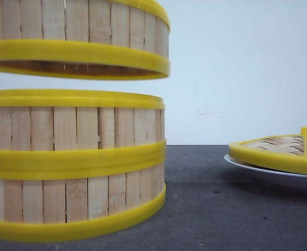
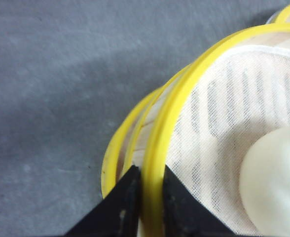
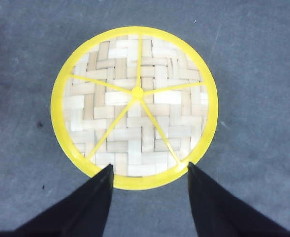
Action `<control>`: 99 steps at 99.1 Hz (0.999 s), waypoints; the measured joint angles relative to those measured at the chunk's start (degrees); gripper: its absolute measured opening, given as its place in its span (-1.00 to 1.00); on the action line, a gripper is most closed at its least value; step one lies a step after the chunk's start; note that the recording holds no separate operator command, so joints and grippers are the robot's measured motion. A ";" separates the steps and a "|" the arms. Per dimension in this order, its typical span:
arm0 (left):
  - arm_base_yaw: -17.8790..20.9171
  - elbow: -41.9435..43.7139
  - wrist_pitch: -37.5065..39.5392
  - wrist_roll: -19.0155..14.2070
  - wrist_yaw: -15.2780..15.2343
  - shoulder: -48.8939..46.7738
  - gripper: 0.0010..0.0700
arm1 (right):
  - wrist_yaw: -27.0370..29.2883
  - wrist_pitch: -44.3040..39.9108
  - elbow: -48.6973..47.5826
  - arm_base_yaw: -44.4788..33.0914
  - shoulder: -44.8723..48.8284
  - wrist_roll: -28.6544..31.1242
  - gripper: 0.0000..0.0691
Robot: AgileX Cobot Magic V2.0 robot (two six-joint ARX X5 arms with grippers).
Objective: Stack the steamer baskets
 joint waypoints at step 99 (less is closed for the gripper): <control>-0.20 -5.62 4.87 -0.90 -5.66 -0.15 -0.94 | 0.00 0.07 0.00 0.00 0.00 0.00 -0.16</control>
